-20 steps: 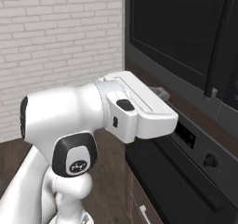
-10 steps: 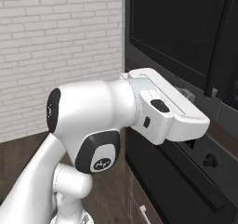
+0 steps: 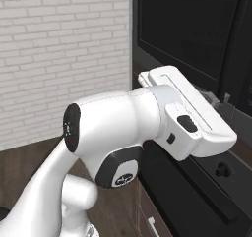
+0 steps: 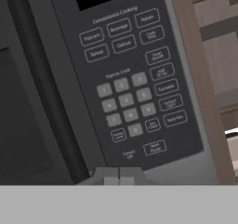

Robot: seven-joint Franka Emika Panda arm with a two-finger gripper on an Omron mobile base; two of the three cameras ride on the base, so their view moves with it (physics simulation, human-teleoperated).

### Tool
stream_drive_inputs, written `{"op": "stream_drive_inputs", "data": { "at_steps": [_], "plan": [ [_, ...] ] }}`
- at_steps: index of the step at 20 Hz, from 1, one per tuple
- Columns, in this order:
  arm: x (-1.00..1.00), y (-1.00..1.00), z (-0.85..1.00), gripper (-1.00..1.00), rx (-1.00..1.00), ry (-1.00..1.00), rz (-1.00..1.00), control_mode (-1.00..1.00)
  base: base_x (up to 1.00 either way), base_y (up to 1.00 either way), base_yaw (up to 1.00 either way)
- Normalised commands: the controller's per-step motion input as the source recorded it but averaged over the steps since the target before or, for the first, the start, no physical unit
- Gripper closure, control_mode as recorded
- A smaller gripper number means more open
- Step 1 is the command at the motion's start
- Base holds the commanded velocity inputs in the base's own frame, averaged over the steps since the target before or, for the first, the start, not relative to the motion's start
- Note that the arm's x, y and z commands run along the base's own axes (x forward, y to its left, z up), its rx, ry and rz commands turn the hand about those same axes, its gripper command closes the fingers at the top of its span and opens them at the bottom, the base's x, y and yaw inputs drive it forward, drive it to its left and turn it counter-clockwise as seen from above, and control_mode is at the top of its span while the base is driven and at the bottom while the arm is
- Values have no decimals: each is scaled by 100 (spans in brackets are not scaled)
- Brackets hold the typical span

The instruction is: Pick the garlic from the sink and place it in the bowl. Then pick the bowl and place it in the microwave. Then close the microwave door and press the start button.

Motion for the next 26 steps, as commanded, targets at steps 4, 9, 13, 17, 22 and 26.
{"op": "stream_drive_inputs", "data": {
  "at_steps": [4,9,13,17,22,26],
  "plan": [
    [0,-9,-1,100,0,-6,0,-100,0,0,0],
    [0,-1,-15,100,0,0,0,-100,0,0,0],
    [2,-18,-19,100,0,0,0,-100,0,0,0],
    [7,-26,-6,100,0,0,0,-100,0,0,0],
    [5,-27,0,100,0,0,0,-100,0,0,0],
    [2,-31,0,100,1,0,0,-100,0,0,0]
  ]
}}
